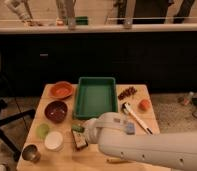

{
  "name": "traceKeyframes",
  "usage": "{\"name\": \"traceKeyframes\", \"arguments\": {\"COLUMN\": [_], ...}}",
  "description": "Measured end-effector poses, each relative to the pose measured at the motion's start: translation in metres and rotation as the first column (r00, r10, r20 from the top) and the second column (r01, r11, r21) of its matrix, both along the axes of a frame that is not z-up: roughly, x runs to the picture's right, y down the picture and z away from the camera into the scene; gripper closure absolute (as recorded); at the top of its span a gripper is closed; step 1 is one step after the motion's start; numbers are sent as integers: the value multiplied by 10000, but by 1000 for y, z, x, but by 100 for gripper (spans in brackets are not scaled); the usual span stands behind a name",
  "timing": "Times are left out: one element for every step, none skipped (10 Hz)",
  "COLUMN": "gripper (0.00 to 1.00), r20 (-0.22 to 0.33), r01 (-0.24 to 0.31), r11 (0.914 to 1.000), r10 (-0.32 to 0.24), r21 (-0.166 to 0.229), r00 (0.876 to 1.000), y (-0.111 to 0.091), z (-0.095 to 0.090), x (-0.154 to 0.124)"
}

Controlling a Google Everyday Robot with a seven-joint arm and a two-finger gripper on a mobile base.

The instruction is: Place pepper in red bowl

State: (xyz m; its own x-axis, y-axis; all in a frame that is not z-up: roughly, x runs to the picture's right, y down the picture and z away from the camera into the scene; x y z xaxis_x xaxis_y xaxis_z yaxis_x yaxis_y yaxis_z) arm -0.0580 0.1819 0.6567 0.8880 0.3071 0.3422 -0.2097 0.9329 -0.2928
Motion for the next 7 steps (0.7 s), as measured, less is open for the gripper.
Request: {"name": "traceKeyframes", "arguments": {"gripper": [100,100,100,100,100,100,100], "r20": [31,36,66,92,134,155,167], "r01": [158,369,621,918,1212,1531,1862], "r11": [9998,9990,9973,9944,9906,9855,9792], "r10": [-158,-370,-624,-924,-1223,-1546,-1881], "r21": [131,256,390,528,637,734,804], "r00": [9999,9993,9980,9957,9924,9879,9820], "y": [-5,-15,-28,-45,-62,-79,-94], "z": [3,10,20,34,48,62,77], "x": [-6,-12,-20,-29,-39,-49,-59]}}
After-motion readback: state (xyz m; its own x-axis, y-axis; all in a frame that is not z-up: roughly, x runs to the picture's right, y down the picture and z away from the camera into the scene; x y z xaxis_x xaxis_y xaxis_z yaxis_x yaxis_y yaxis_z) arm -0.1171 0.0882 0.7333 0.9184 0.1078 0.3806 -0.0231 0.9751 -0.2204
